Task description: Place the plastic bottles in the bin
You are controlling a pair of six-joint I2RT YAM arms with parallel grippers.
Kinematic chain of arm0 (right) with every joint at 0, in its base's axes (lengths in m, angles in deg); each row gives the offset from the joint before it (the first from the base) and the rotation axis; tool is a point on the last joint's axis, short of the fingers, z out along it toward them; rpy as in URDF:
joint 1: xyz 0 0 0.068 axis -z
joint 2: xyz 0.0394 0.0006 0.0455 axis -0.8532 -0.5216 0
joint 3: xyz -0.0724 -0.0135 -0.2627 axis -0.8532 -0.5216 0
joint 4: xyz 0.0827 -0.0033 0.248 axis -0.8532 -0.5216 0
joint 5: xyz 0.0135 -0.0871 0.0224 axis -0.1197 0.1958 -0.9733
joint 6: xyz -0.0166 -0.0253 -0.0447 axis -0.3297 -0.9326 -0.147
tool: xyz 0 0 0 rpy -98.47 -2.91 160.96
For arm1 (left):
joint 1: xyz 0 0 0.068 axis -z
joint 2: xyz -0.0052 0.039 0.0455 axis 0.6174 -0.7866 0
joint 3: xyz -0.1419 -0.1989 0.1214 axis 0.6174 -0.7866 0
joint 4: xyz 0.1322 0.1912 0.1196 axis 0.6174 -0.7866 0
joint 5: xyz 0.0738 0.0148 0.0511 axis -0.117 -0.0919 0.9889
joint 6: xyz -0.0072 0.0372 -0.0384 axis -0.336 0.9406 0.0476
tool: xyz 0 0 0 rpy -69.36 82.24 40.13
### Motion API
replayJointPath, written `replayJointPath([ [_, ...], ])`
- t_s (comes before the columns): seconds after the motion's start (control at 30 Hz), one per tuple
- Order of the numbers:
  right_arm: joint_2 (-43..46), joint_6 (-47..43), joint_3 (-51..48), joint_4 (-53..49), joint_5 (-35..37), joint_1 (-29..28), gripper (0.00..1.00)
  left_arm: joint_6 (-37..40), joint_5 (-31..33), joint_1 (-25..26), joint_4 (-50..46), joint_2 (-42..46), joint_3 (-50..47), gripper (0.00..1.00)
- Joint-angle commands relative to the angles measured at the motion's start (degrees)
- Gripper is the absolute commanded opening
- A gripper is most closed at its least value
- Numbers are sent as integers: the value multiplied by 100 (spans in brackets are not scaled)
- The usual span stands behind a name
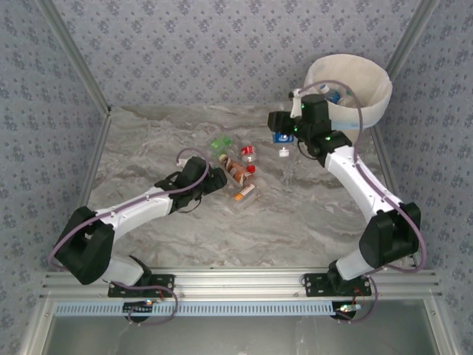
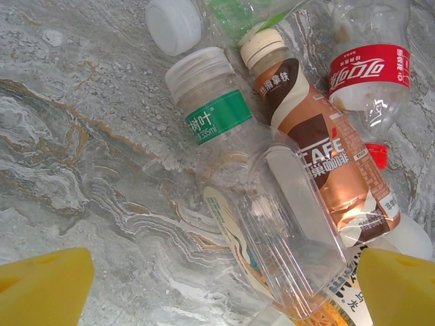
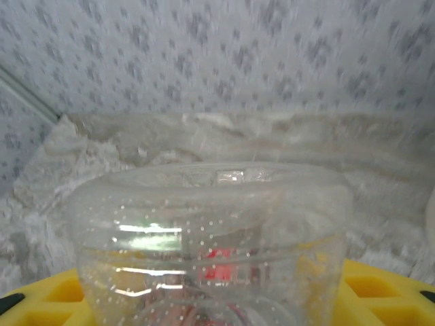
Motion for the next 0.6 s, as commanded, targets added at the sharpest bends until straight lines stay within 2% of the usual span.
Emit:
replayJointPath([
  [0.0,134,-349,641,-417,-41,372,55,-29,-28,-52,139,44,101,99],
  [0.17,-46,-211,1419,-722,-466,1129,55,-29,-44,-77,139,42,83,99],
  [0.3,-215,-56,1894,-615,-504,1687,56,-46,-47,-99,156,34,86,99],
  [0.43,-560,181,2497,-640,-486,2140,56,-38,-77,-103,178,33,84,99],
  [0.57,-901,147,2904,-509,-53,2327,56,-58,-87,-111,175,48,69,99],
])
